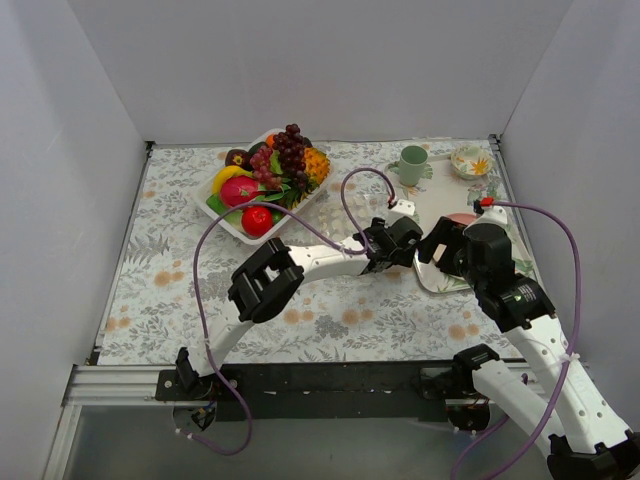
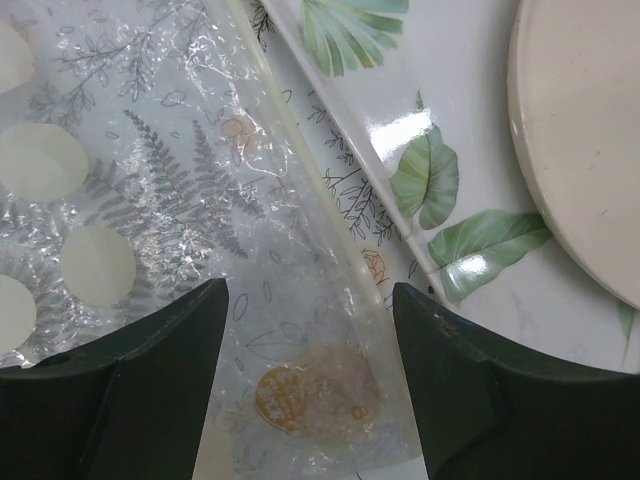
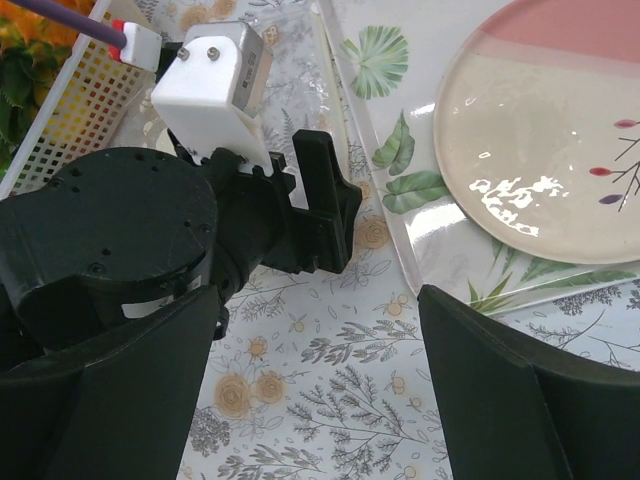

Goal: Place the food in the zip-top bag and seal the zipper
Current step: Pick up the zipper food storage bag at the center of the board.

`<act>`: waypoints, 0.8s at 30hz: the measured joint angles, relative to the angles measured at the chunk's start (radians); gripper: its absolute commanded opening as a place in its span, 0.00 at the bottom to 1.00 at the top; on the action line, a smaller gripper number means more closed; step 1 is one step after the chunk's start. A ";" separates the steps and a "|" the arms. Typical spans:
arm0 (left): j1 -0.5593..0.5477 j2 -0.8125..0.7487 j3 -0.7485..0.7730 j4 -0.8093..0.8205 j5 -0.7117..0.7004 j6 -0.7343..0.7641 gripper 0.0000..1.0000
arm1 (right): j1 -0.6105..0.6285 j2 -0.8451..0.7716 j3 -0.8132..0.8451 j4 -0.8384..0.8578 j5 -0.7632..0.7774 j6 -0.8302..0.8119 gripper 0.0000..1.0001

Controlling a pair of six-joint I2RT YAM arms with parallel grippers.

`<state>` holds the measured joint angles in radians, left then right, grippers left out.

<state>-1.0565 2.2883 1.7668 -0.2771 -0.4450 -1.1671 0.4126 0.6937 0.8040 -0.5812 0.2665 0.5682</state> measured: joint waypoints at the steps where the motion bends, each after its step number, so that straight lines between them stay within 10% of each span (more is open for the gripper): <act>1: -0.001 0.007 0.002 0.000 -0.001 0.000 0.61 | 0.000 0.000 0.000 -0.001 0.000 0.000 0.89; 11: -0.006 0.033 0.007 0.005 -0.025 0.000 0.03 | -0.001 -0.001 0.000 -0.023 0.009 -0.005 0.89; 18: -0.006 -0.091 -0.145 0.042 -0.042 -0.044 0.00 | -0.001 0.014 0.000 -0.005 -0.012 -0.003 0.89; 24: 0.055 -0.494 -0.545 0.185 0.093 -0.160 0.00 | -0.001 0.098 0.004 0.075 -0.109 0.014 0.85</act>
<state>-1.0012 1.7947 1.2221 -0.0921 -0.3523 -1.3270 0.4114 0.7921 0.8078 -0.5060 0.1570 0.5823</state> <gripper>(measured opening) 0.022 0.870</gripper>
